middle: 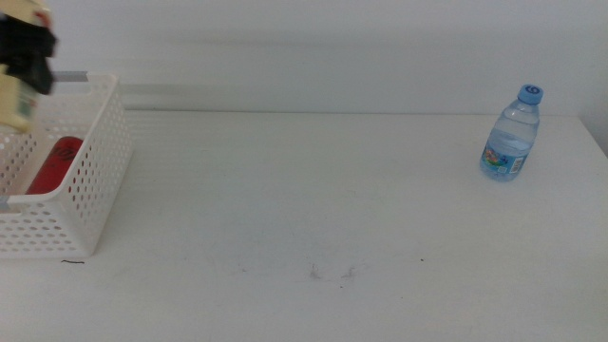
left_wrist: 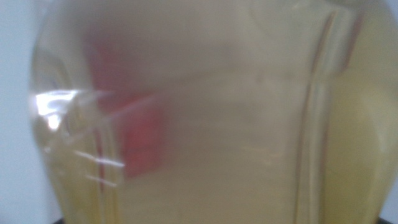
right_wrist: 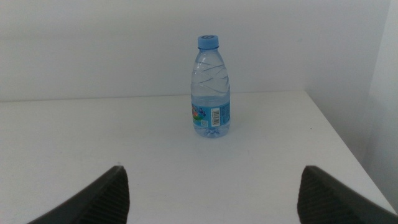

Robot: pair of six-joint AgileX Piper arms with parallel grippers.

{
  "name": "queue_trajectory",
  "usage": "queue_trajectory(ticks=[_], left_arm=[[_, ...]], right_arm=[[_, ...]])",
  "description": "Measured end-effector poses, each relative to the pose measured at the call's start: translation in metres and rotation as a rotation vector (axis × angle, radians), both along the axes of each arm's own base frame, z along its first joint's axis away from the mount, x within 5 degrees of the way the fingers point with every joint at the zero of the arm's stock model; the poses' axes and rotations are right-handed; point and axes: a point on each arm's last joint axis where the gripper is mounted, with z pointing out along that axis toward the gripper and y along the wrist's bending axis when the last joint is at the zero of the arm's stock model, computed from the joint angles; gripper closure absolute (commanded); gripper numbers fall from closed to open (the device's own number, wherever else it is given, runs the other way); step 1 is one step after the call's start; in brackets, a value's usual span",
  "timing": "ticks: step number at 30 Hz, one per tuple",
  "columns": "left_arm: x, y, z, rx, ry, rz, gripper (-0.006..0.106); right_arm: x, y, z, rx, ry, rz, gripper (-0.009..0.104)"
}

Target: Use arms to grab the bottles and put them into the dustbin to the left of the table.

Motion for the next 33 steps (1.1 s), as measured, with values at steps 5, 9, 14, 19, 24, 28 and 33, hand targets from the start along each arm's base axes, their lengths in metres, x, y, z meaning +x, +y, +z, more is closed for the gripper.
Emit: queue_trajectory(ticks=[5, 9, 14, 19, 24, 28, 33], left_arm=[[0.027, 0.039, -0.027, 0.026, 0.066, 0.032, 0.100], [0.045, 0.051, -0.065, 0.008, 0.171, 0.013, 0.100], [0.062, 0.052, -0.104, -0.030, 0.258, -0.026, 0.093], [0.071, 0.053, -0.129, -0.051, 0.310, -0.045, 0.063], [0.074, 0.053, -0.139, -0.049, 0.330, -0.085, 0.019], [0.074, 0.052, -0.109, -0.047, 0.225, -0.065, 0.007], [0.049, 0.031, -0.039, -0.074, 0.041, -0.085, 0.007]], right_arm=[[0.000, 0.000, 0.000, 0.000, 0.000, 0.000, 0.009], [0.000, 0.000, 0.000, 0.000, 0.000, 0.000, 0.009], [0.000, 0.000, 0.000, 0.000, 0.000, 0.000, 0.009], [0.000, 0.000, 0.000, 0.000, 0.000, 0.000, 0.009], [0.000, 0.000, 0.000, 0.000, 0.000, 0.000, 0.009], [0.000, 0.000, 0.000, 0.000, 0.000, 0.000, 0.009], [0.000, 0.000, 0.000, 0.000, 0.000, 0.000, 0.009]])
